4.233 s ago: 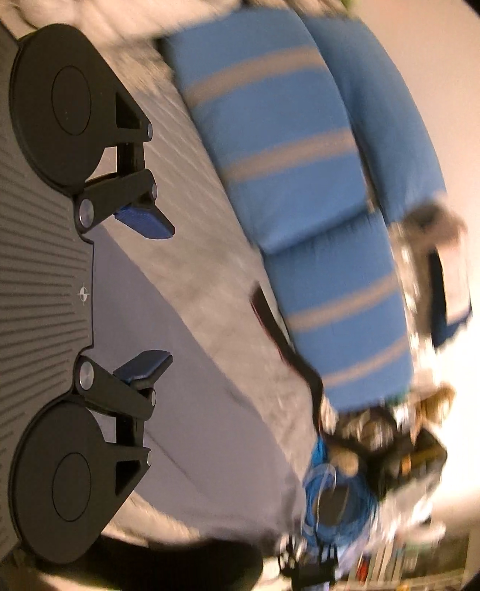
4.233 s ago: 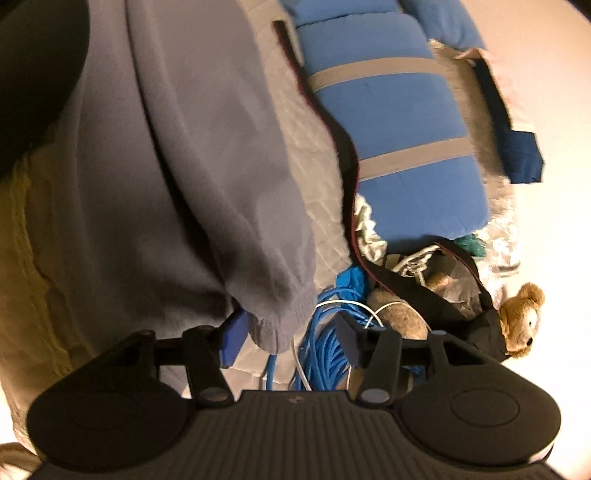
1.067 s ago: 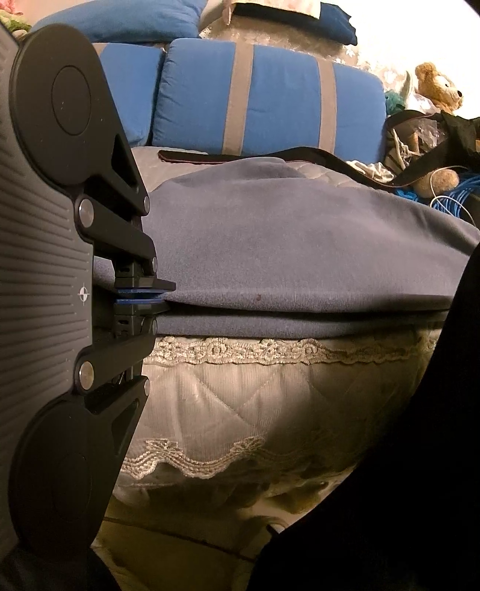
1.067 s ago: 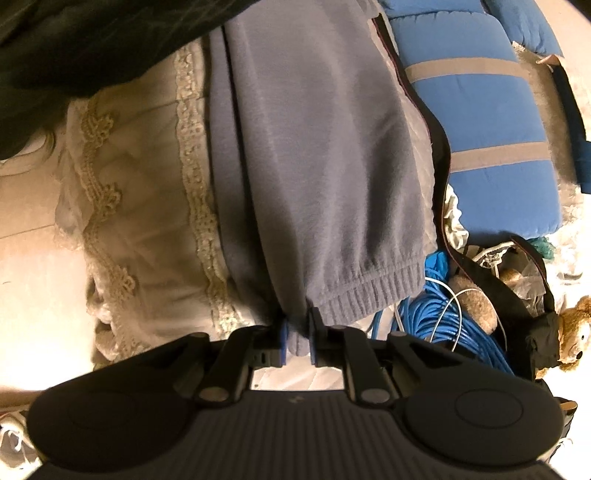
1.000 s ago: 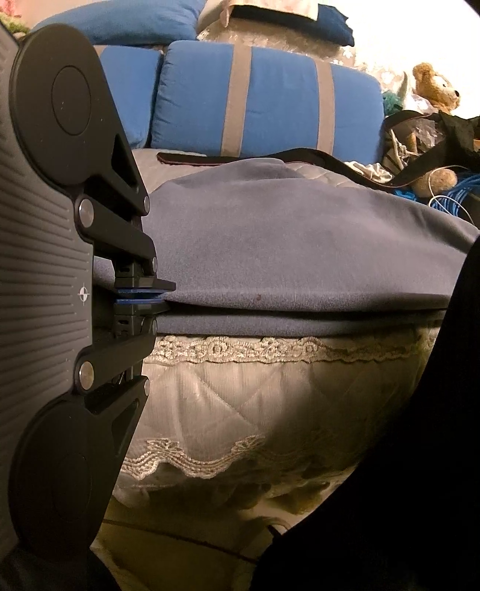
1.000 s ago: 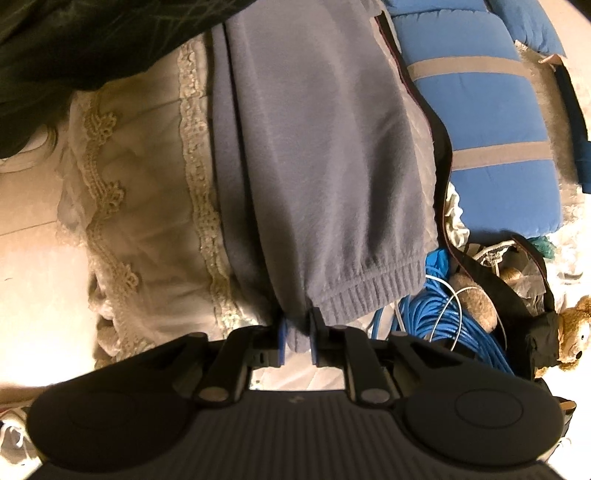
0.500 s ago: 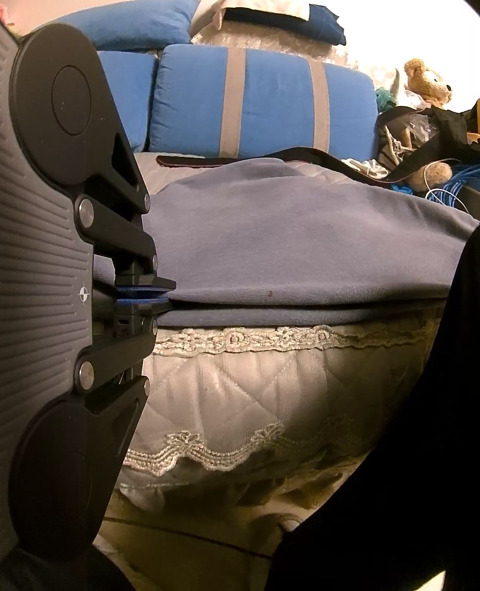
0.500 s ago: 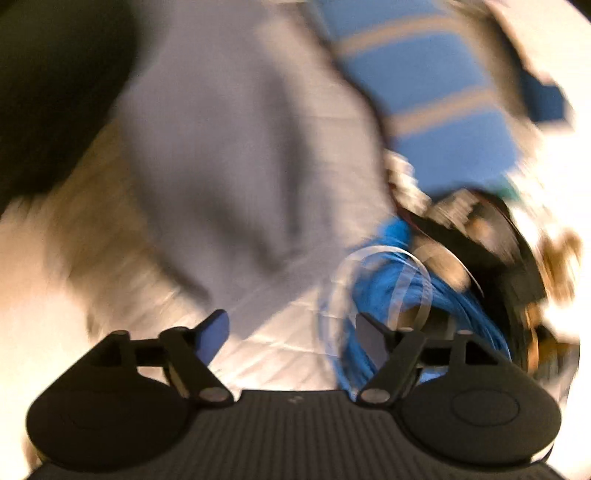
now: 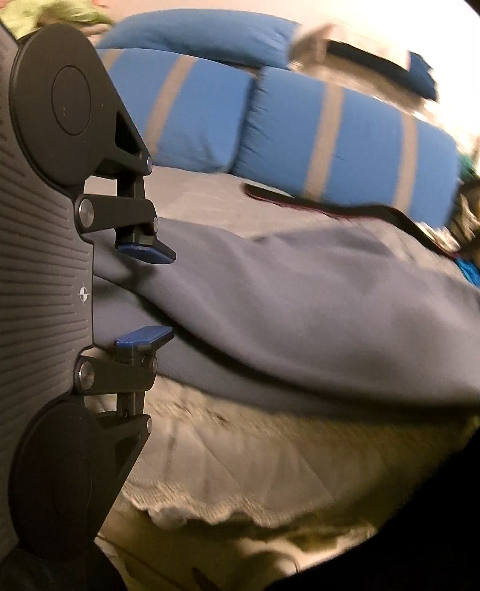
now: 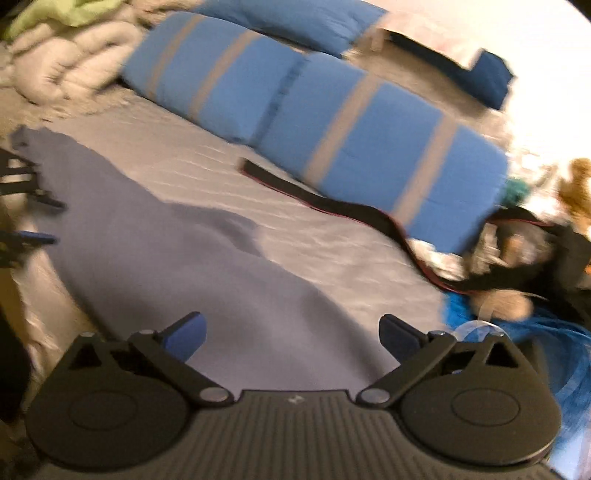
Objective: Fold clothes
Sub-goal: 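Lower the folded sweatpants onto the bed and open both tools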
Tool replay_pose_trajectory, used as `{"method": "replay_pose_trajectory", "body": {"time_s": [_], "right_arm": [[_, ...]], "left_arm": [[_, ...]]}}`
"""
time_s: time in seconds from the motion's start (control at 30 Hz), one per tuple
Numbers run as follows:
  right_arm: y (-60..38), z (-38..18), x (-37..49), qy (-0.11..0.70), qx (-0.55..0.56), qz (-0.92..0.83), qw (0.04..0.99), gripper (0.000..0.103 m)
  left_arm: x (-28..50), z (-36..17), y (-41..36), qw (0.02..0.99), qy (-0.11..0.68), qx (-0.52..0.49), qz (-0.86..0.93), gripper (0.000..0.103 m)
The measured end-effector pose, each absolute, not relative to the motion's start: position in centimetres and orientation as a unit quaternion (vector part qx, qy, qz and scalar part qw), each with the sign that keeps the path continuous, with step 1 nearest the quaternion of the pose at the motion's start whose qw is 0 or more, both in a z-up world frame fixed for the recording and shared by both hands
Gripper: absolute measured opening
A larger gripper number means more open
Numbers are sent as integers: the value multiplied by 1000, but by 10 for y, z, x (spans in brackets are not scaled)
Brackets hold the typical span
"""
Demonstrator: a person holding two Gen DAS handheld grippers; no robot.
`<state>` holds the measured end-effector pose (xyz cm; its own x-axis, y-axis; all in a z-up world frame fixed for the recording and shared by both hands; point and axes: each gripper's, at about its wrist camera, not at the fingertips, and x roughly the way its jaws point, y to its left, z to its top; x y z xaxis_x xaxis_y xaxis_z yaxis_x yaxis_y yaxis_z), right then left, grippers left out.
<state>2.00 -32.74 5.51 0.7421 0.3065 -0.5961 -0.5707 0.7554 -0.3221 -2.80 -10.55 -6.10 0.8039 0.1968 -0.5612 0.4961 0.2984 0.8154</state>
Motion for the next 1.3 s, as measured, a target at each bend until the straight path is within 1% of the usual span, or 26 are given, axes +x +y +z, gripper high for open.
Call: {"method": "replay_pose_trajectory", "body": {"time_s": [0.1, 0.2, 0.27, 0.3, 0.37, 0.53, 0.63, 0.7, 0.8, 0.97, 1.07, 1.2, 1.3], "right_arm": [[-282, 38, 9, 243, -272, 286, 886, 103], [-234, 21, -11, 198, -370, 285, 862, 103], [-214, 13, -23, 157, -403, 287, 854, 103], [-204, 9, -27, 149, -411, 296, 849, 103], [-188, 0, -31, 153, -414, 316, 840, 103], [-148, -34, -37, 136, -446, 326, 822, 103], [-130, -53, -41, 120, -469, 320, 814, 103], [-120, -66, -45, 94, -497, 300, 809, 103], [-112, -77, -52, 31, -519, 266, 812, 103], [-100, -90, -47, -20, -552, 208, 808, 103], [-99, -87, -41, -26, -543, 204, 814, 103], [-104, -60, -28, 7, -470, 221, 854, 102], [-110, -47, -17, 20, -435, 225, 871, 102]], "left_arm": [[-26, -61, -97, 755, 300, 578, -76, 36], [-27, -61, -89, 762, 299, 572, -57, 36], [-27, -61, -85, 766, 299, 567, -46, 36], [-27, -61, -84, 769, 300, 563, -42, 37], [-29, -59, -82, 774, 298, 558, -34, 44], [-35, -53, -80, 785, 287, 548, -27, 45], [-34, -52, -78, 787, 289, 545, -28, 49], [-33, -54, -77, 786, 294, 544, -29, 49], [-32, -54, -74, 788, 295, 539, -27, 49], [-26, -51, -69, 799, 289, 527, -13, 49], [-21, -51, -68, 803, 283, 524, -7, 49], [-19, -50, -70, 809, 276, 518, -15, 49], [-19, -50, -72, 810, 267, 522, -13, 49]]}}
